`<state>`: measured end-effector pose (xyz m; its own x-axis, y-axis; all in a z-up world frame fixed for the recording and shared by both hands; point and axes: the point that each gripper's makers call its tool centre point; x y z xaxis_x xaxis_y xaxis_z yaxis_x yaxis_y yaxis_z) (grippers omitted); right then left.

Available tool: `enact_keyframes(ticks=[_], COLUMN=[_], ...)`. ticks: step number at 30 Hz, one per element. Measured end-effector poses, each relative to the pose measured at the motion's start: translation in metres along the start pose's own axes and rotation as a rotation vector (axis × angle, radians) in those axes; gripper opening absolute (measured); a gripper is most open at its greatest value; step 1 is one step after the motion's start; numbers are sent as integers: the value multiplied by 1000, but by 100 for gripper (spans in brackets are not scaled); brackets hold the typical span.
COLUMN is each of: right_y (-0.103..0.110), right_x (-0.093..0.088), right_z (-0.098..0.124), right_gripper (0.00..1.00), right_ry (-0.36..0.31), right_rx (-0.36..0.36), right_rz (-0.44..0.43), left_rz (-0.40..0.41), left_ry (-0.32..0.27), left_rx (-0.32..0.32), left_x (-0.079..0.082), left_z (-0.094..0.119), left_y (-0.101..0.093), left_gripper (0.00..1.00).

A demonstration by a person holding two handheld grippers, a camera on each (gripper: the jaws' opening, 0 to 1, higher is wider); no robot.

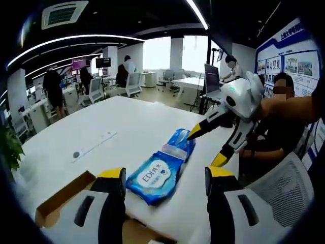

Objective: Operate the shoe box by opening the lid, removing the specified soft item, and placing it in the target area until the item is outside and the box remains undamaged.

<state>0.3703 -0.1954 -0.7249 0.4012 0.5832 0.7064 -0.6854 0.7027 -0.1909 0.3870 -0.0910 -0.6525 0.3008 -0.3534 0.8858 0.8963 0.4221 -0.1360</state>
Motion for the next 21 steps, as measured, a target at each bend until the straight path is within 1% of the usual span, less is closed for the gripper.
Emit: enact_keyframes(ticks=[1, 5, 7, 10, 13, 16, 21], right_y=[1, 19, 26, 37, 48, 57, 70], right_x=[1, 9, 12, 16, 21, 27, 39], right_z=[0, -6, -9, -14, -19, -23, -30], right_gripper=[62, 66, 66, 69, 69, 71, 71], right_ry=[-2, -20, -24, -29, -31, -37, -64], right_rx=[4, 55, 75, 106, 138, 165, 210], right_rz=[3, 25, 41, 53, 83, 111, 140], left_rz=[5, 28, 27, 32, 25, 42, 73], left_ry=[-7, -32, -41, -45, -28, -40, -46], left_rx=[7, 36, 66, 94, 133, 164, 186], left_x=[-1, -7, -10, -15, -23, -27, -38], left_z=[4, 25, 37, 54, 72, 87, 104], left_y=[1, 4, 6, 7, 12, 15, 13], left_gripper=[68, 76, 77, 79, 82, 86, 94])
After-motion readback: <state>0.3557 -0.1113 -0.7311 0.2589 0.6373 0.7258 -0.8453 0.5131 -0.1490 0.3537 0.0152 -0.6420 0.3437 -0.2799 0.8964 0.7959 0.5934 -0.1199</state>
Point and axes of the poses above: the point that each gripper's makers call its tool centre point, and the gripper's own axes: z roughly backward along the fingers, y roughly to its left, x roughly out of its top, and after that the axes turned 8 degrees about -x, right-handed
